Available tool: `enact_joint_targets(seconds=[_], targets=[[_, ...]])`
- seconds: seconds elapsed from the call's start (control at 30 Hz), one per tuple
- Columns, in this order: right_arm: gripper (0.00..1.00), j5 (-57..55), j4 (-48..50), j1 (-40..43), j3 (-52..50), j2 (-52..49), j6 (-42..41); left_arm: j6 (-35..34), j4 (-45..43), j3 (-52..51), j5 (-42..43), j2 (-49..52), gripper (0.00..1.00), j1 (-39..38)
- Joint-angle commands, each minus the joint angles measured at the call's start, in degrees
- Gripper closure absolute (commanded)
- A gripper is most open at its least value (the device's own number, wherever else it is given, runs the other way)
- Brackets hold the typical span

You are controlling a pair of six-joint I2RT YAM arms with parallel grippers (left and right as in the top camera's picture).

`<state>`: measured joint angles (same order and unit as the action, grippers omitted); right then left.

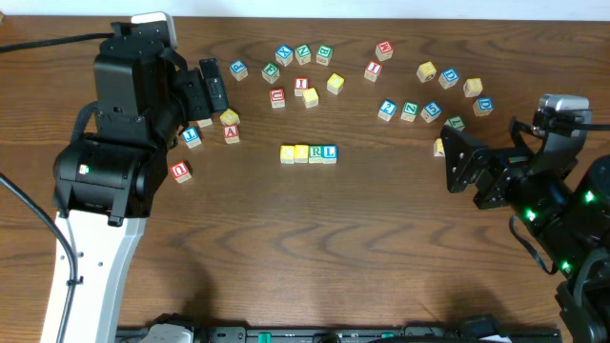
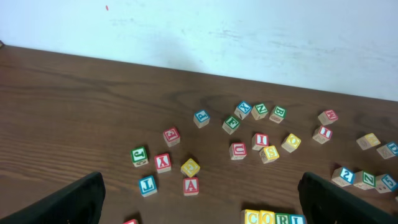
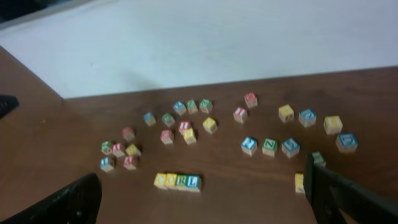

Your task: Spell out CORL

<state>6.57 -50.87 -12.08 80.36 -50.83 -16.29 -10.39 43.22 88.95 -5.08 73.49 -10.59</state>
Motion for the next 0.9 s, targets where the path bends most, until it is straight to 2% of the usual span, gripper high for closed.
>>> enact_joint_targets(seconds=[0.0, 0.13, 0.23, 0.3, 0.6, 0.7, 0.87], targets=[[0.01, -1.4, -2.4, 0.4, 0.0, 1.3, 0.1, 0.9, 0.1, 0.3, -0.5, -0.5, 0.02, 0.3], [0.01, -8.0, -2.0, 1.3, -3.0, 4.4, 0.1, 0.9, 0.1, 0.3, -0.5, -0.5, 0.03, 0.3], [0.01, -12.6, 2.6, 3.4, -9.4, 8.4, 0.4, 0.9, 0.1, 0.3, -0.5, -0.5, 0.02, 0.3], [0.01, -14.0, 7.2, 5.5, -15.0, 11.6, 1.9, 0.9, 0.1, 0.3, -0.5, -0.5, 0.02, 0.3], [0.01, -9.0, 41.8, 12.4, -49.1, 30.5, 3.3, 0.9, 0.1, 0.3, -0.5, -0.5, 0.02, 0.3], [0.01, -9.0, 48.1, 12.6, -58.7, 37.3, 3.1, 0.9, 0.1, 0.3, -0.5, -0.5, 0.02, 0.3], [0.01, -9.0, 50.7, 12.6, -71.0, 46.0, -1.0, 0.9, 0.1, 0.3, -0.5, -0.5, 0.02, 0.3]])
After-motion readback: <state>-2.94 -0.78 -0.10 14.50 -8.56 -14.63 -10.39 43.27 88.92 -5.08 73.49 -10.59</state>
